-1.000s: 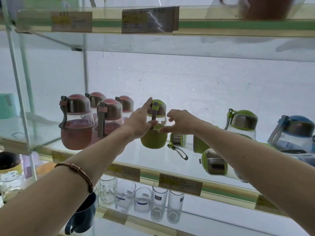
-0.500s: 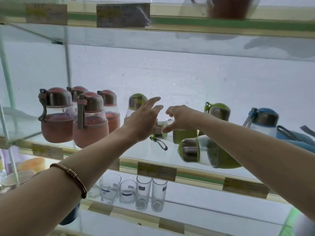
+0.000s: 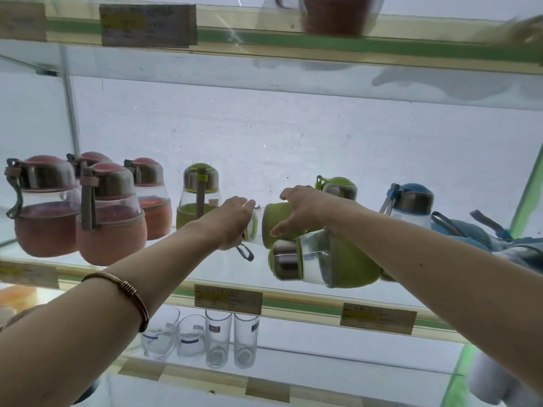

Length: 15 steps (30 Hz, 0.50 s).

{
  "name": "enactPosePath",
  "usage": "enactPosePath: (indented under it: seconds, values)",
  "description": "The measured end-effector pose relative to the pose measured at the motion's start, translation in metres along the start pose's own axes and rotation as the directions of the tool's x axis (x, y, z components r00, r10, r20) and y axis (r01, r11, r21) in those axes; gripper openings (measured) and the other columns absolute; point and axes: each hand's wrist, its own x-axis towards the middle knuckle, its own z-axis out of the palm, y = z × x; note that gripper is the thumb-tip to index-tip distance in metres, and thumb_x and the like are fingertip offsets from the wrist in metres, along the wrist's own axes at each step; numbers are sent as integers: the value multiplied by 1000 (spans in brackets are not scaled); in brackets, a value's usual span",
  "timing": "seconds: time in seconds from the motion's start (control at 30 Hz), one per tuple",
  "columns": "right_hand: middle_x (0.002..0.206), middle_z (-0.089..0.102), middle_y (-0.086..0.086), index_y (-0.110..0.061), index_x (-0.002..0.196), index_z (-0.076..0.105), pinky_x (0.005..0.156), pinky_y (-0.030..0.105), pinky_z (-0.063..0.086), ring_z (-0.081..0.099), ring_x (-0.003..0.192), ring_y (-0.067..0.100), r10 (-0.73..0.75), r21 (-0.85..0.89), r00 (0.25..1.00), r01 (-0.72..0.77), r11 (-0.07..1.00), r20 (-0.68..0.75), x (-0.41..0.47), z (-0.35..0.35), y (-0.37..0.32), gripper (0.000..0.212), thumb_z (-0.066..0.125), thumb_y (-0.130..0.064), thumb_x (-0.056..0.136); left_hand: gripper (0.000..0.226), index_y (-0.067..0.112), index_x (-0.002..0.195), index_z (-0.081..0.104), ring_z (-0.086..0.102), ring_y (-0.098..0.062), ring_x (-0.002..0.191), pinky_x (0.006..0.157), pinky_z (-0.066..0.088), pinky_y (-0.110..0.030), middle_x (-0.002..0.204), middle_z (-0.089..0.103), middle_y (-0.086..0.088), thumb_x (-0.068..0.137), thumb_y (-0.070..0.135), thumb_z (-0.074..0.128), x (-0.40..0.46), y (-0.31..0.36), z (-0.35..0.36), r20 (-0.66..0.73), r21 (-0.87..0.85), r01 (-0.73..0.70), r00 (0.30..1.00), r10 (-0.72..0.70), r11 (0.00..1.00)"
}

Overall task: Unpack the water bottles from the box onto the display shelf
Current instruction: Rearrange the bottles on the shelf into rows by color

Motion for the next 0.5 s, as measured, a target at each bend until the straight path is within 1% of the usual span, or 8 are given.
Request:
enactPosePath:
  seconds: [0.07,0.13,0.17,0.23,0.3,0.37,0.5]
  values:
    - [138,47,7,-11,138,41,104,37,39,43,126,25,4,-2,1000,-4,1000,-4,-3,-1,2,79,72,-50,77,77,5,149,13,29,-28,137,111,29,-34,148,31,-14,86,1,57,3,-2,1,37,129,10,999,-14,992]
    - [135,48,7,-11,137,42,102,36,41,45,124,24,5,-13,1000,-5,1000,-6,-4,0,2,77,72,-50,77,75,7,150,11,39,-30,129,104,35,-35,143,38,-13,88,4,55,4,-3,1,57,287,11,998,-28,958]
    - [133,50,6,-11,136,43,99,35,42,46,121,24,5,-23,1000,-5,1000,-3,-4,1,2,76,72,-49,77,76,7,150,6,41,-31,127,102,34,-35,142,40,-13,90,5,53,4,-2,1,67,344,17,997,-43,939]
    - [128,51,6,-12,131,45,94,34,44,48,115,23,8,-52,1000,-7,999,4,-1,5,-2,71,72,-49,77,78,5,151,-3,37,-32,131,105,31,-36,143,39,-14,92,3,49,6,0,2,78,406,38,994,-76,913]
    - [127,50,8,-13,129,44,95,35,42,46,117,25,7,-95,1000,-7,995,4,4,12,-6,69,72,-49,77,80,4,150,-6,35,-32,133,108,27,-37,142,41,-15,92,2,49,9,3,5,63,434,55,994,-91,899]
    - [130,47,9,-13,131,41,96,37,40,43,122,26,13,-127,1000,-12,992,3,9,17,-10,70,72,-47,78,80,3,150,-5,36,-33,133,108,27,-37,142,42,-16,92,3,50,11,4,6,43,435,69,994,-97,898]
    - [134,44,8,-15,135,37,95,38,39,39,126,26,46,-147,998,-39,988,42,16,19,-19,79,75,-47,74,67,6,147,11,39,-31,130,104,30,-34,141,40,-16,93,8,50,15,3,7,29,366,71,996,-88,928]
